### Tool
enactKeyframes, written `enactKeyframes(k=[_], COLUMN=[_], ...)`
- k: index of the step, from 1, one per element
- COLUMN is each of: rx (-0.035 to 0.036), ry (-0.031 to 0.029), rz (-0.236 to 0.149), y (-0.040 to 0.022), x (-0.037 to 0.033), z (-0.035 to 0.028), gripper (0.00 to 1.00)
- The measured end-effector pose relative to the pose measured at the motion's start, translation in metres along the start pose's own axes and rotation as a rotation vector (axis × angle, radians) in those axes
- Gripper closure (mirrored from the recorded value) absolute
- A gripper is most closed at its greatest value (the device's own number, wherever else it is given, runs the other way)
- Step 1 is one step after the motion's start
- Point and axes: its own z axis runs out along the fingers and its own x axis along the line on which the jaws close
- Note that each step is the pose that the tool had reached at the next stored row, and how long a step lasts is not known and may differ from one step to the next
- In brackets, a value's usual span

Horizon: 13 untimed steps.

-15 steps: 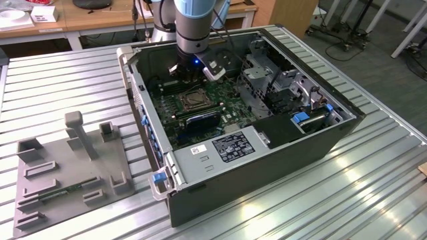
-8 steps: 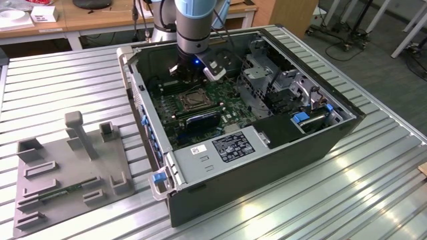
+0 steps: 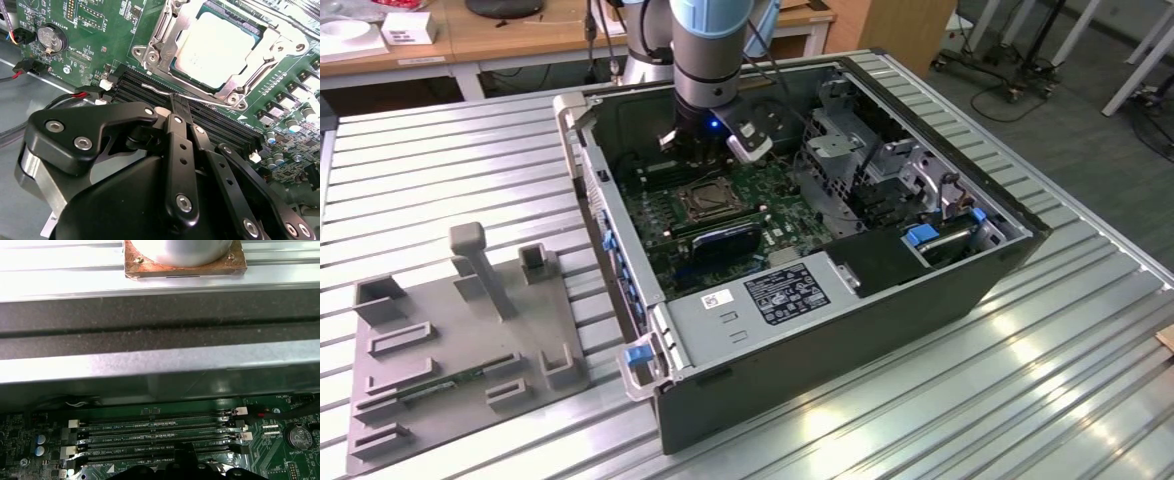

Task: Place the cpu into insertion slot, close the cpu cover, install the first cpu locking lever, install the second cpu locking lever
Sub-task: 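Install the first cpu locking lever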

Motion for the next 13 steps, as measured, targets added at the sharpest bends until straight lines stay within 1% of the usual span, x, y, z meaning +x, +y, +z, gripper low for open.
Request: enactKeyframes(k=[13], rx=[0.0002], ry=[-0.0001], rz=[0.0], y=[-0.0001], x=[0.0], z=[0.0001], gripper=[0.89])
